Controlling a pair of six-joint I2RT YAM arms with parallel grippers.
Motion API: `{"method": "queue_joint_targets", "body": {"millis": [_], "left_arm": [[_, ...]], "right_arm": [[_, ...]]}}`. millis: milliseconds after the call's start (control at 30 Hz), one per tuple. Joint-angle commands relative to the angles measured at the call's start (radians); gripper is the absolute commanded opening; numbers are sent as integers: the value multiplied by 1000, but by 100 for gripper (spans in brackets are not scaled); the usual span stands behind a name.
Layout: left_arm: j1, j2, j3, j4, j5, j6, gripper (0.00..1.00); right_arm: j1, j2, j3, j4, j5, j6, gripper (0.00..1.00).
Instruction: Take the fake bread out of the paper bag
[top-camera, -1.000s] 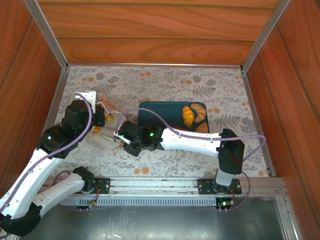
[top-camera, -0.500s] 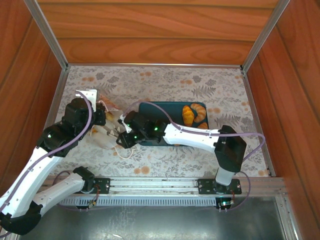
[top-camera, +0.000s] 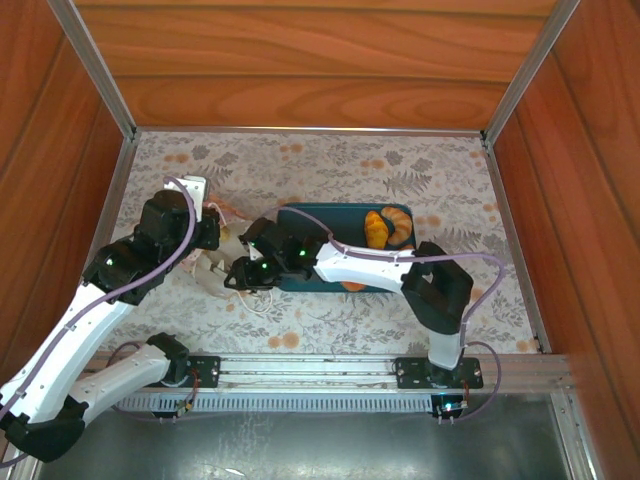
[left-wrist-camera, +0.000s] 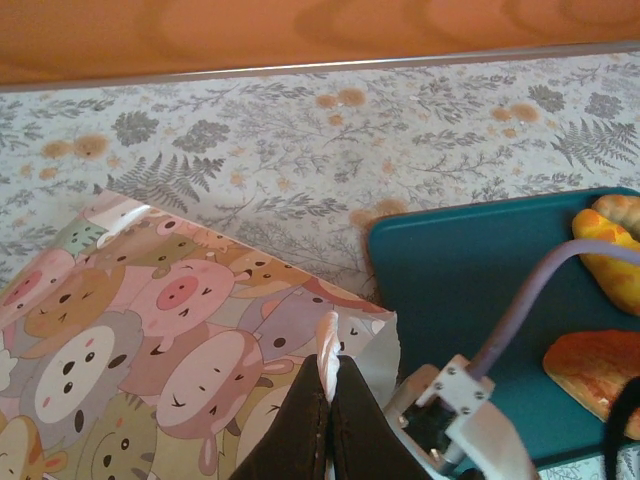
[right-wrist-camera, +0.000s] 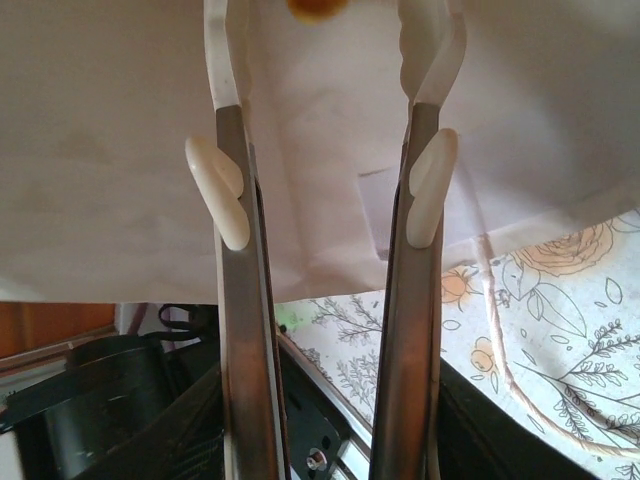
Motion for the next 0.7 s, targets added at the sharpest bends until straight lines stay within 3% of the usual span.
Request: {"method": "queue_joint_targets", "body": {"millis": [0,267,500,667], "left_arm": [[3,-6,31,0,13,-8,0],[4,0,23,2,34,-11,0],[4,-5,0,4,17,-24,0],[4,-8,3,5,-7,-24,0]], "right_arm": [[-17,16,39,28,-59,43,48],[-38,90,125,-15,-82,44,49],[-39,83,123,-84,-78,1,31],[-38,8,117,-170,-18,-115,26]]}}
